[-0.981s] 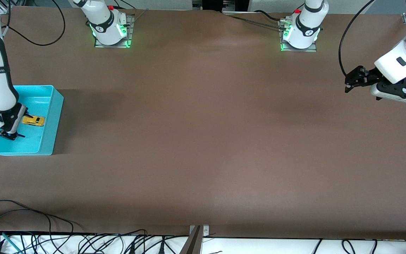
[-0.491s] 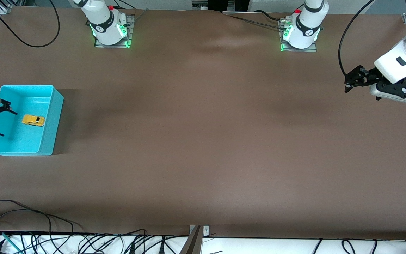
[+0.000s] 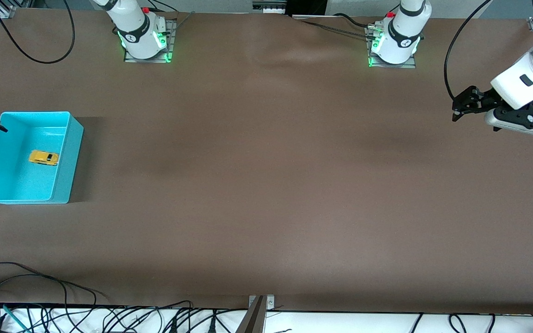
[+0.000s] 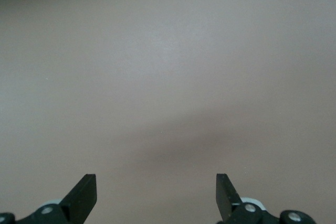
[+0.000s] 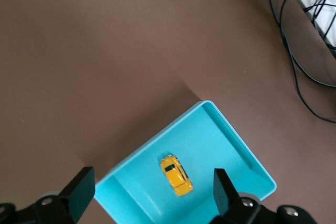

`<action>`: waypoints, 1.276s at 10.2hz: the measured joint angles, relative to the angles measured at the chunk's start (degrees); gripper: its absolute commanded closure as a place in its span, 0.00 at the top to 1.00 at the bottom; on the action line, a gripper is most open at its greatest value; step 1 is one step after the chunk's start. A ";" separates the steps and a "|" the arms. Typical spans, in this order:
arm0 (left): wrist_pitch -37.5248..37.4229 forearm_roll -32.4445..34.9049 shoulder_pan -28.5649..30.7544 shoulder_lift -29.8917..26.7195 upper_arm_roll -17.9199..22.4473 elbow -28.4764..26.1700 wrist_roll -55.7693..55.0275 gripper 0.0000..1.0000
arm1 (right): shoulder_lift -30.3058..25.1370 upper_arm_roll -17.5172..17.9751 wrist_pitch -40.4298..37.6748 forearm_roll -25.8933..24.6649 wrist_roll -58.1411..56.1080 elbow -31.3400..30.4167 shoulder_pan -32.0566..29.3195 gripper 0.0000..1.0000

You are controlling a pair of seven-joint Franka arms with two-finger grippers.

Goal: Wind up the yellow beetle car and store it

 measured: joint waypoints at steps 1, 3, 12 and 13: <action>0.00 0.00 0.00 0.00 -0.01 0.00 0.00 1.00 | -1.58 0.52 -2.10 -0.95 8.72 0.13 1.67 1.00; -0.01 0.00 -0.01 0.00 -0.01 0.00 0.00 1.00 | -4.03 3.16 -6.20 -1.37 25.72 0.15 2.70 1.00; -0.01 0.00 -0.03 0.01 -0.02 0.16 0.00 1.00 | -7.66 9.22 -11.86 -6.18 55.12 0.17 2.87 1.00; -0.02 0.00 -0.03 0.01 -0.02 0.18 0.00 1.00 | -8.20 10.10 -12.22 -6.82 57.02 0.17 2.64 1.00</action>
